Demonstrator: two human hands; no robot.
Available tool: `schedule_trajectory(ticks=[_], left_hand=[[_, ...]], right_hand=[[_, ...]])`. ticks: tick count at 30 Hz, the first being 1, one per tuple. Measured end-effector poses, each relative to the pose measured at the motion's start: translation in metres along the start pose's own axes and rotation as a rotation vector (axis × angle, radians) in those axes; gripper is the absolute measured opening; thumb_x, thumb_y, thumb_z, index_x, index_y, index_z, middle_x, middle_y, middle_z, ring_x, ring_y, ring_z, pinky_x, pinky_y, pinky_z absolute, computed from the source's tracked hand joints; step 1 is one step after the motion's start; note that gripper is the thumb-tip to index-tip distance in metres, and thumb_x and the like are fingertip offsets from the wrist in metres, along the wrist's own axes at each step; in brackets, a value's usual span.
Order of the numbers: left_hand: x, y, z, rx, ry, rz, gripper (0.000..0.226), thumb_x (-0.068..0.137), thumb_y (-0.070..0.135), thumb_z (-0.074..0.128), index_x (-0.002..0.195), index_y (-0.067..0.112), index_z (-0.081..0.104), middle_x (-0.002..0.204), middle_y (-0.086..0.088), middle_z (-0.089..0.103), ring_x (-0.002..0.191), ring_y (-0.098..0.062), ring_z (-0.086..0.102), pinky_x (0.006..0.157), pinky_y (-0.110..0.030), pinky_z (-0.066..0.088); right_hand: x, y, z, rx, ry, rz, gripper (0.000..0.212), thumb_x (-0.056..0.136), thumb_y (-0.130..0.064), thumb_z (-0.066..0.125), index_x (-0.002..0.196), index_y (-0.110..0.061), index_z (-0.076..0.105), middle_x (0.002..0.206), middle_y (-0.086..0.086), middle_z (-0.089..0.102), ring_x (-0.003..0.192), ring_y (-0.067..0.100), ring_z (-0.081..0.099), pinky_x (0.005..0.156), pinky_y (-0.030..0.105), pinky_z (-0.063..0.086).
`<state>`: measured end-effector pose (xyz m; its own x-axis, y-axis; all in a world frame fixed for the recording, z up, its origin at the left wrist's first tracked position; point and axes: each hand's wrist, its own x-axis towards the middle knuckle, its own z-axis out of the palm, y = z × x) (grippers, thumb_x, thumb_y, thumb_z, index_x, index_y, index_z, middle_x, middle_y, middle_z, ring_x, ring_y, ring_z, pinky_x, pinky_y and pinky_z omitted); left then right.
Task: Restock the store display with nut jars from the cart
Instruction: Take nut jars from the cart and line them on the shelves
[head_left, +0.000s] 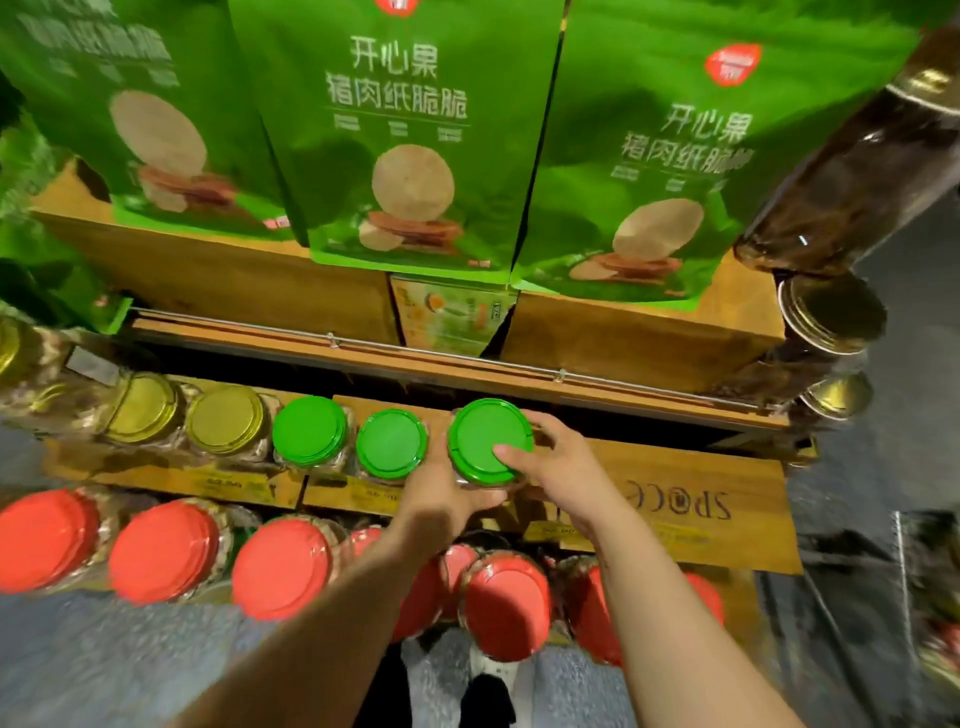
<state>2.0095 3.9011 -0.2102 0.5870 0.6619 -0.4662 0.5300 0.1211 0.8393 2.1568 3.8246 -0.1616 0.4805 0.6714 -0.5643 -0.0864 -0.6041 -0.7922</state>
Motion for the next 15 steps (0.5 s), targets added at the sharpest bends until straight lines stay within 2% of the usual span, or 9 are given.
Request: schedule_trajectory(ticks=[2, 3, 4, 6, 8, 9, 11, 13, 15], left_hand=[[0.008, -0.015, 0.004, 0.009, 0.009, -0.011, 0.092, 0.063, 0.032, 0.094, 0.138, 0.023, 0.041, 0.120, 0.007, 0.065, 0.107, -0.005, 0.066, 0.095, -0.015, 0.049], [0.010, -0.020, 0.004, 0.041, 0.012, -0.009, 0.084, 0.063, 0.035, 0.092, 0.132, 0.025, 0.045, 0.119, 0.004, 0.067, 0.107, -0.009, 0.068, 0.096, -0.023, 0.051], [0.013, -0.025, 0.004, 0.060, 0.006, -0.021, 0.071, 0.066, 0.030, 0.091, 0.124, 0.023, 0.052, 0.114, 0.006, 0.068, 0.101, -0.007, 0.068, 0.089, -0.023, 0.053], [0.019, -0.032, 0.004, 0.082, -0.012, -0.025, 0.054, 0.070, 0.016, 0.091, 0.114, 0.017, 0.059, 0.095, 0.017, 0.069, 0.085, -0.001, 0.066, 0.074, -0.019, 0.051], [0.023, -0.033, 0.006, 0.117, -0.026, -0.061, 0.066, 0.074, 0.010, 0.089, 0.127, 0.008, 0.049, 0.094, 0.020, 0.060, 0.087, -0.004, 0.058, 0.070, -0.012, 0.041], [0.023, -0.032, 0.007, 0.124, -0.024, -0.092, 0.074, 0.076, 0.009, 0.088, 0.133, 0.004, 0.041, 0.100, 0.017, 0.054, 0.093, -0.007, 0.054, 0.067, -0.007, 0.037], [0.029, -0.040, 0.012, 0.113, -0.040, -0.119, 0.081, 0.076, 0.009, 0.088, 0.139, 0.000, 0.037, 0.107, 0.009, 0.054, 0.103, -0.013, 0.058, 0.069, -0.002, 0.038], [0.034, -0.050, 0.017, 0.129, -0.033, -0.160, 0.086, 0.077, 0.012, 0.088, 0.144, 0.002, 0.036, 0.114, 0.005, 0.059, 0.112, -0.016, 0.060, 0.076, -0.009, 0.040], [0.038, -0.054, 0.019, 0.141, -0.013, -0.191, 0.086, 0.078, 0.012, 0.087, 0.147, 0.004, 0.036, 0.124, -0.003, 0.065, 0.118, -0.023, 0.062, 0.084, -0.017, 0.039]], right_hand=[[0.011, 0.009, 0.005, -0.037, -0.019, 0.004, 0.050, 0.086, -0.014, 0.081, 0.131, -0.014, 0.060, 0.112, -0.007, 0.066, 0.086, -0.008, 0.065, 0.075, 0.010, 0.053], [0.015, 0.013, 0.008, -0.044, -0.021, 0.009, 0.051, 0.086, -0.011, 0.080, 0.132, -0.012, 0.059, 0.114, -0.007, 0.065, 0.084, -0.013, 0.063, 0.071, 0.005, 0.049], [0.019, 0.018, 0.009, -0.045, -0.019, 0.018, 0.054, 0.086, -0.011, 0.080, 0.135, -0.011, 0.059, 0.121, -0.003, 0.066, 0.088, -0.011, 0.064, 0.071, 0.004, 0.048], [0.026, 0.027, 0.013, -0.064, -0.011, 0.029, 0.061, 0.085, -0.014, 0.081, 0.141, -0.012, 0.056, 0.133, 0.001, 0.062, 0.104, 0.002, 0.062, 0.078, 0.004, 0.046], [0.033, 0.035, 0.015, -0.094, -0.010, 0.038, 0.064, 0.086, -0.017, 0.081, 0.143, -0.014, 0.054, 0.135, -0.002, 0.059, 0.117, 0.007, 0.054, 0.088, 0.010, 0.043], [0.035, 0.038, 0.015, -0.098, -0.008, 0.048, 0.064, 0.086, -0.018, 0.081, 0.143, -0.014, 0.054, 0.132, -0.003, 0.058, 0.118, 0.008, 0.052, 0.094, 0.014, 0.041], [0.041, 0.045, 0.017, -0.091, 0.015, 0.081, 0.061, 0.085, -0.016, 0.082, 0.139, -0.016, 0.056, 0.125, -0.006, 0.057, 0.116, 0.010, 0.052, 0.101, 0.025, 0.044], [0.046, 0.053, 0.021, -0.077, 0.035, 0.115, 0.057, 0.083, -0.012, 0.083, 0.134, -0.021, 0.058, 0.114, -0.012, 0.057, 0.114, 0.016, 0.057, 0.102, 0.038, 0.051], [0.051, 0.058, 0.025, -0.075, 0.045, 0.138, 0.056, 0.083, -0.010, 0.082, 0.132, -0.022, 0.058, 0.105, -0.017, 0.054, 0.110, 0.019, 0.059, 0.096, 0.042, 0.055]])
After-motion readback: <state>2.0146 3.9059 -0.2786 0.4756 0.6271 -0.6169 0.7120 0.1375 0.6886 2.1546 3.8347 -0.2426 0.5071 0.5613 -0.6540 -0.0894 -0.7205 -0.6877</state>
